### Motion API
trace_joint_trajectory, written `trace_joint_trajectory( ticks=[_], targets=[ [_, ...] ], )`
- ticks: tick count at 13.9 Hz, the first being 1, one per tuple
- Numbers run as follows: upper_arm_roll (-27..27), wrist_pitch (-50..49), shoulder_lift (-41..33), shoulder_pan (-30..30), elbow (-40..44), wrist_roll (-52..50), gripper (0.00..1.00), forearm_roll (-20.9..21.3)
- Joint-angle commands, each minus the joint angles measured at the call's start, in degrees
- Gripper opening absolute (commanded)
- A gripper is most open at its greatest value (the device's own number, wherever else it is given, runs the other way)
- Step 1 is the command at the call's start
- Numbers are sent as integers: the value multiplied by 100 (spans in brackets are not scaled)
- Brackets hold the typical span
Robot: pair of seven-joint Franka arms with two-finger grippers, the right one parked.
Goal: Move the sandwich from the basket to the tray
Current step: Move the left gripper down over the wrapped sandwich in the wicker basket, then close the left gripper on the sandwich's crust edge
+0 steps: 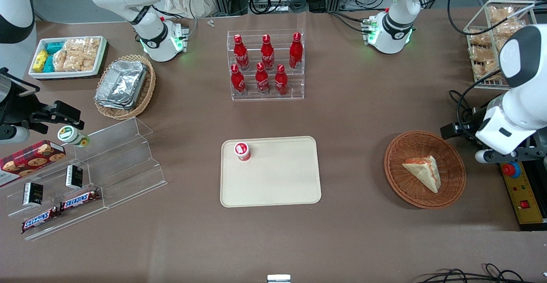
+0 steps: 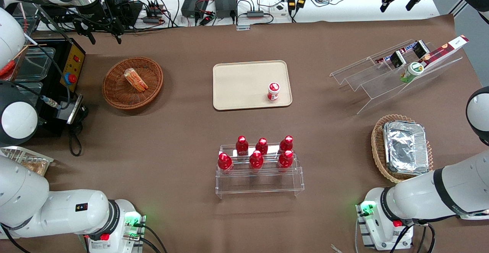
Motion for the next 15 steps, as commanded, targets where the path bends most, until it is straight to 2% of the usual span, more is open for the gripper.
trace_joint_trajectory(
  ticks=[1, 5, 10, 15],
  targets=[
    [-20, 1026, -307, 17, -1050, -776, 99, -21],
    [-20, 1925, -89, 0, -1555, -1832, 99, 5],
    [58, 2513, 360, 35, -1721, -1887, 99, 225],
    [173, 3279, 623, 35, -2073, -1887, 99, 243]
  ],
)
